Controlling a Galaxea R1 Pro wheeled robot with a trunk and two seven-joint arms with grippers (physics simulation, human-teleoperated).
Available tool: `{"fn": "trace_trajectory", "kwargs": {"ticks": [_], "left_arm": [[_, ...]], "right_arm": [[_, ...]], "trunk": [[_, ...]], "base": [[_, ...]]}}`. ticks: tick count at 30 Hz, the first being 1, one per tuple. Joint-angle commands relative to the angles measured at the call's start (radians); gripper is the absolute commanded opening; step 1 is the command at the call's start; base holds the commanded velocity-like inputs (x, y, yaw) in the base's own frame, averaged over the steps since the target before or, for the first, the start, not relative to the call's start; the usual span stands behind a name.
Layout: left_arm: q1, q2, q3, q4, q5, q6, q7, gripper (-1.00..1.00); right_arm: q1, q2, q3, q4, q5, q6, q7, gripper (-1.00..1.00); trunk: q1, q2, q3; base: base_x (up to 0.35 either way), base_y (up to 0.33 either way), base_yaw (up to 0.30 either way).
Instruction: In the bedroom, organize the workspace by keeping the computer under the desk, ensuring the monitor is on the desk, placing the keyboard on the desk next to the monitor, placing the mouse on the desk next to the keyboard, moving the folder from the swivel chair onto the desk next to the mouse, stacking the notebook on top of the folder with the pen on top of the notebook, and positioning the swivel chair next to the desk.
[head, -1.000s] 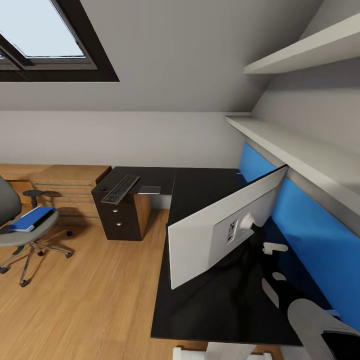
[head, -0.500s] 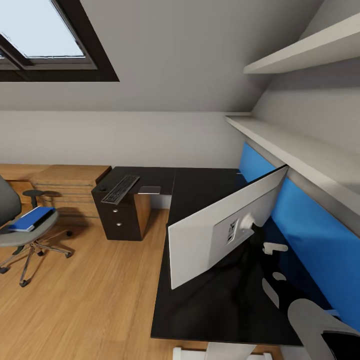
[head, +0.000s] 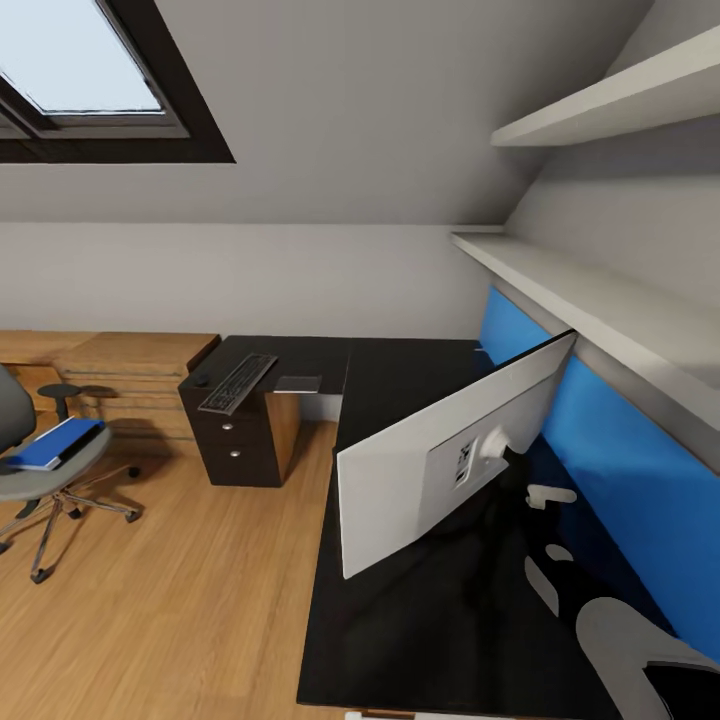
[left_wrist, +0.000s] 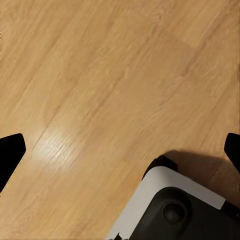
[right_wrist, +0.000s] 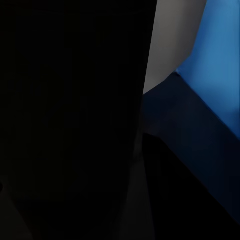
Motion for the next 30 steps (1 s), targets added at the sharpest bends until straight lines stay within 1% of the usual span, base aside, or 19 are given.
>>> {"fn": "trace_trajectory", "kwargs": {"ticks": [1,3,6,13,22,30], "left_arm": [[0.000,0.001,-0.005,-0.001,0.005,-0.023,0.006,1.00],[0.000,0.001,-0.006,0.001,0.004,-0.062,0.006,1.00],[0.000,0.001,-0.006,0.001,0.004,-0.071,0.006,1.00],[0.000,0.001,-0.006,0.001,0.004,-0.074,0.006,1.00],[0.000,0.001,-0.006,0.001,0.004,-0.076,0.006,1.00],[0.000,0.001,-0.006,0.001,0.004,-0.076,0.006,1.00]], "right_arm": [[-0.001,0.000,0.006,0.001,-0.020,-0.006,-0.001,-1.00],[-0.001,0.000,0.006,0.001,-0.020,-0.006,-0.001,-1.00],[-0.001,0.000,0.006,0.001,-0.020,-0.006,-0.001,-1.00],[-0.001,0.000,0.006,0.001,-0.020,-0.006,-0.001,-1.00],[-0.001,0.000,0.006,0.001,-0.020,-0.006,-0.001,-1.00],[-0.001,0.001,0.006,-0.001,-0.020,-0.006,-0.003,-1.00]], "trunk": [[0.001,-0.001,-0.002],[0.001,-0.001,-0.002],[0.001,-0.001,-0.002],[0.001,-0.001,-0.002],[0.001,-0.001,-0.002],[0.001,-0.001,-0.002]], "base": [[0.256,-0.075,0.000],[0.256,-0.091,0.000],[0.130,-0.061,0.000],[0.035,-0.007,0.000],[0.253,0.000,0.000],[0.057,0.000,0.000]]}}
